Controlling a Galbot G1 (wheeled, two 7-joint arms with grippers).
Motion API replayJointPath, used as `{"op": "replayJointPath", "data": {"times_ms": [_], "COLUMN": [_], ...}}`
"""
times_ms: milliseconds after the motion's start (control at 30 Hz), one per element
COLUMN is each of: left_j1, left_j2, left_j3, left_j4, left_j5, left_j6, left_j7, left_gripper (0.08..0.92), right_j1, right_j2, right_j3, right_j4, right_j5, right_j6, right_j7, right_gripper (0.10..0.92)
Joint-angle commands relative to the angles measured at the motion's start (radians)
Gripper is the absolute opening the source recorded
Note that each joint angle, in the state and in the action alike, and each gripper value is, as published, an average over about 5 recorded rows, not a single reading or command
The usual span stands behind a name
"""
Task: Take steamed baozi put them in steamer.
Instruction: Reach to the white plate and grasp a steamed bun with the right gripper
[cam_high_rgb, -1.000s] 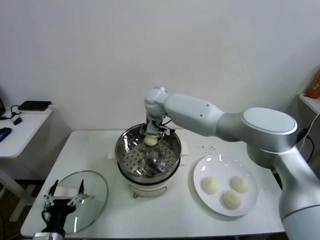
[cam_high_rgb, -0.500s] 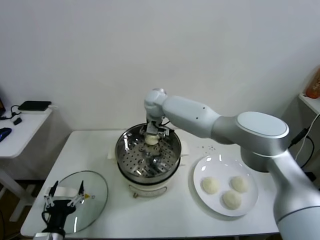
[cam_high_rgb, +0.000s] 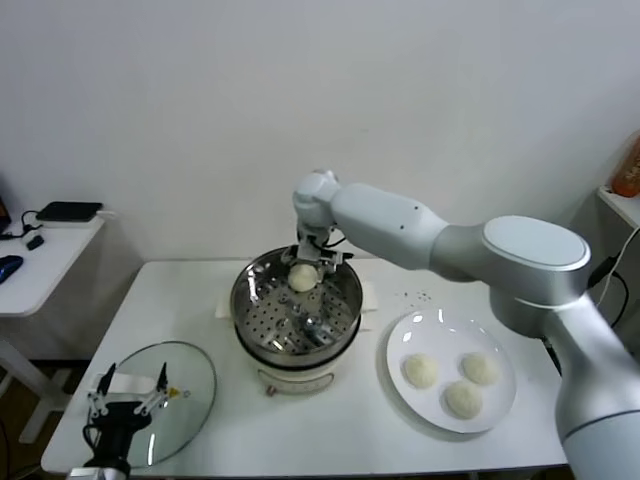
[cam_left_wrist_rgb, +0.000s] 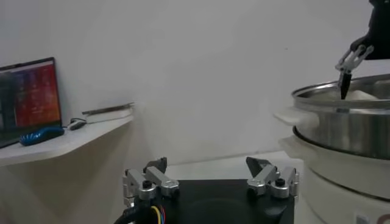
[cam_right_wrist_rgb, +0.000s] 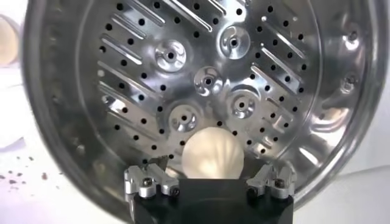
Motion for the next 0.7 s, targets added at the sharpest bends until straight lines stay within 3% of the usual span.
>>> {"op": "replayJointPath", "data": {"times_ms": [33,400,600,700], "left_j1": [0.002,0.005,0.004,0.007], "left_j2": [0.0,0.002,0.011,0.011], "left_j3": [0.001,0.013,0.028,0.036], "left_j4": [-0.003,-0.026,-0.026,-0.03], "left_j5": [0.0,0.003,0.005,0.006], "left_j6": [0.0,0.002,-0.002,-0.003], "left_j7": [0.0,0.005,0.008,0.008], "left_gripper": [0.823,0.823,0.823,0.823], "right_j1": [0.196,0.443,0.454,0.444], "right_j2": [-0.125,-0.478,-0.655,-0.728], "right_j3": [-0.078,-0.405,-0.484,-0.523], "right_j4": [0.17,0.381,0.461,0.478], "right_j5": [0.247,0.951,1.0,0.956], "right_j6": [-0.088,-0.583,-0.699,-0.724], "right_j7": [-0.031,0.015,0.042,0.044], "right_gripper": [0.823,0.823,0.823,0.823]}}
